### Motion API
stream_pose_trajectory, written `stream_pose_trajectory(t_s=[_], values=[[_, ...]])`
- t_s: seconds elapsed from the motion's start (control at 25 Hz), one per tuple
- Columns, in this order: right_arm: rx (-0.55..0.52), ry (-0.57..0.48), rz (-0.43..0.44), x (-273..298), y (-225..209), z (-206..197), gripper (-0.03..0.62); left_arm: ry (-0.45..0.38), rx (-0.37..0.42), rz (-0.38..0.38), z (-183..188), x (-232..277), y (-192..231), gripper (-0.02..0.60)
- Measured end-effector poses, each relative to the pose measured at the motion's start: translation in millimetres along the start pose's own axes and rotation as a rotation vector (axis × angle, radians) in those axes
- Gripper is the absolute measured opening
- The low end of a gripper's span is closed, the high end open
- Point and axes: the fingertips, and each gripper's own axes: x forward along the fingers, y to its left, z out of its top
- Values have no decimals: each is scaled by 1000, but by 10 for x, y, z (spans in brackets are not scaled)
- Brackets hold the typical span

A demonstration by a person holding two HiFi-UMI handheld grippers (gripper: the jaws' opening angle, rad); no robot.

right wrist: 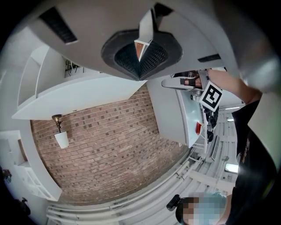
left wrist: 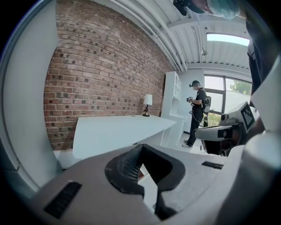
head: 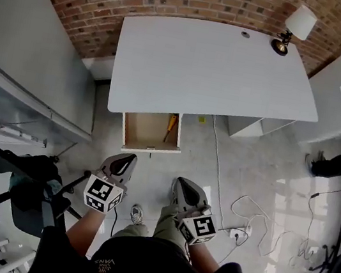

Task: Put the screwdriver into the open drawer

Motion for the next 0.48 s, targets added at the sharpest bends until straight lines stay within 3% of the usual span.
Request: stream_pose_trajectory(t_s=[0.48], values=[[-80, -83, -13, -187, 499, 451, -9, -143, 4, 45, 462, -828, -35, 8]])
